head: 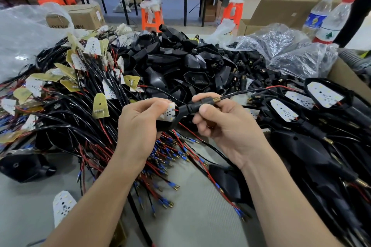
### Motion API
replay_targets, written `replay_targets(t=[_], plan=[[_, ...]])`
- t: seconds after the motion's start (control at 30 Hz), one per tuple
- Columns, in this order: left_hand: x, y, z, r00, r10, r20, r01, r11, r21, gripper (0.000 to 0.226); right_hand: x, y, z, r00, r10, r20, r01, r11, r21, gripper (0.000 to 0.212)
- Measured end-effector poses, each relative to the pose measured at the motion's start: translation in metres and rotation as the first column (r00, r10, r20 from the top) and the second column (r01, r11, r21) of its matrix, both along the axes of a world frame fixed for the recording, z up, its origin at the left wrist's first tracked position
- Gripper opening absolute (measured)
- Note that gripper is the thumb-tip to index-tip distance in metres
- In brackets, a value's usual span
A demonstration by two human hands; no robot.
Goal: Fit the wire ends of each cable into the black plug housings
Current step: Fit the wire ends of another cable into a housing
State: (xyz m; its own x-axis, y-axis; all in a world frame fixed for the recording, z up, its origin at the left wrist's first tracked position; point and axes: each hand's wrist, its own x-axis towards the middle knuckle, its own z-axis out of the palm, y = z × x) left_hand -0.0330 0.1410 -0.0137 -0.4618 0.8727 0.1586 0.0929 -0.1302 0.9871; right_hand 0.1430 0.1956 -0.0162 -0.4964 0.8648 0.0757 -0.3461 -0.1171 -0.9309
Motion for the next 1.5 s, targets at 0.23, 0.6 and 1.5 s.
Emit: replay_targets(t=[0.23,0.6,1.5], plan=[[0.010,-0.007,0.000,0.976,0.149,-0.159,-0.116,0.973,0.198,0.022,-0.002,-0.001,0.001,0.992,0.058,-0.115,-0.073,0.988,-0.137,0.019],[0.006,-0.001,-0.005,0.935,0.268,-0.234,-0.228,0.956,0.186,0.014,0.000,0.002,0.000,0.992,-0.023,-0.121,0.001,0.984,-0.178,0.029],[0.002,0.005,-0.006,0.994,0.106,-0.040,-0.108,0.993,-0.046,0.018,-0.017,-0.009,0.003,0.983,-0.022,-0.182,-0.006,0.989,-0.149,0.042]])
